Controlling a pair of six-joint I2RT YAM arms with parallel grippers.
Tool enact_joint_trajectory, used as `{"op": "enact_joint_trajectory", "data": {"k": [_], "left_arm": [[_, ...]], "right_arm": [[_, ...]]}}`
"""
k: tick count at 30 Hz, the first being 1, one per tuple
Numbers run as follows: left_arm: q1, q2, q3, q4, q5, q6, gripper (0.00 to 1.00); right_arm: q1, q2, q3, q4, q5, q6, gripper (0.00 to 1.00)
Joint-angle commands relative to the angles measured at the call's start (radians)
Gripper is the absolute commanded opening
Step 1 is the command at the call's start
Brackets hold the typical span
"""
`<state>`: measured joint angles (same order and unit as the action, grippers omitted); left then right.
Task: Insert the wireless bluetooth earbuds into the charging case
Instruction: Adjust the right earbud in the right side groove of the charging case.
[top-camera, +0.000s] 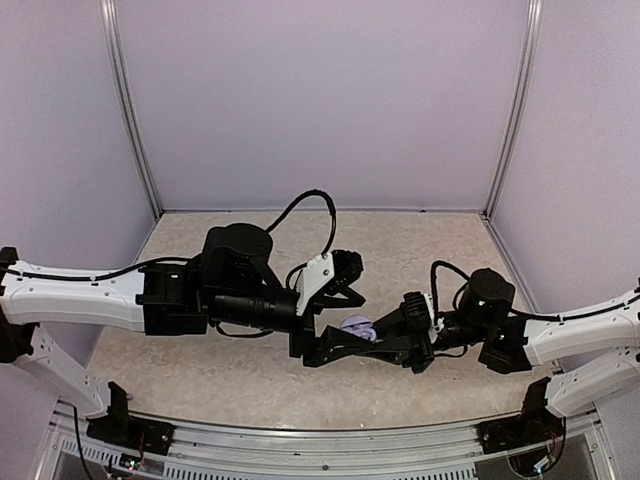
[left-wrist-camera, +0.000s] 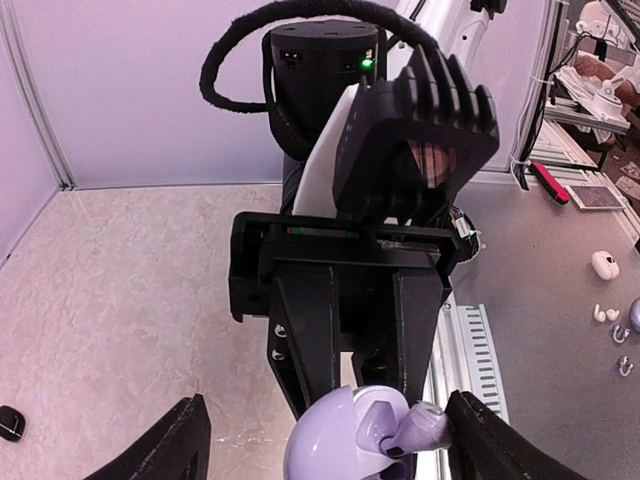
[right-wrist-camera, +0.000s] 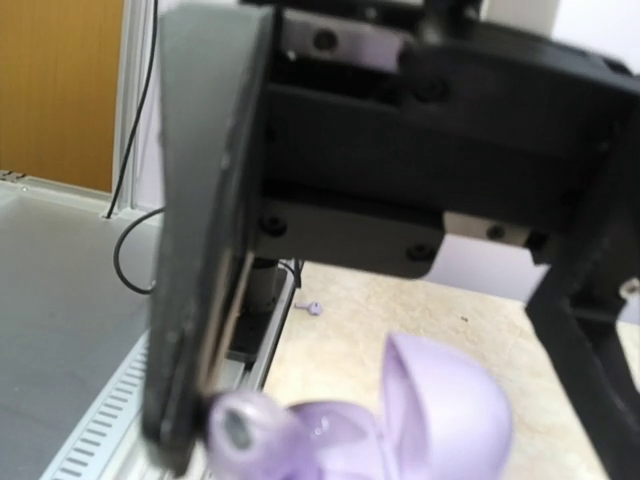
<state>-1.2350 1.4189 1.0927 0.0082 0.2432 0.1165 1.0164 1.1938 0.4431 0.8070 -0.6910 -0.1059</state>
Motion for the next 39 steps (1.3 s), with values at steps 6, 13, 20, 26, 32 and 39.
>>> {"op": "enact_joint_trajectory", "data": {"k": [6,13,20,26,32,39], "left_arm": [[0.024,-0.068,-0.056,0.080,0.025,-0.028,0.86],[0.023,-0.074,-0.051,0.078,0.027,-0.030,0.84],[0.024,-0.035,-0.023,0.073,-0.007,-0.029,0.80],[0.036,-0.008,-0.006,0.077,-0.036,-0.049,0.76],[0.048,0.013,0.001,0.084,-0.039,-0.075,0.72],[0.060,0.025,-0.001,0.075,-0.071,-0.099,0.69]], "right_arm": [[0.020,-0.012,-0.013,0.083,-0.007,0.029,0.00],[0.019,0.007,-0.005,0.082,-0.019,0.031,0.00],[0.021,0.016,0.011,0.075,-0.035,0.029,0.00],[0.021,0.016,0.013,0.075,-0.039,0.026,0.00],[0.021,0.015,0.011,0.082,-0.035,0.025,0.00],[0.020,0.003,-0.001,0.096,-0.011,0.028,0.00]]}}
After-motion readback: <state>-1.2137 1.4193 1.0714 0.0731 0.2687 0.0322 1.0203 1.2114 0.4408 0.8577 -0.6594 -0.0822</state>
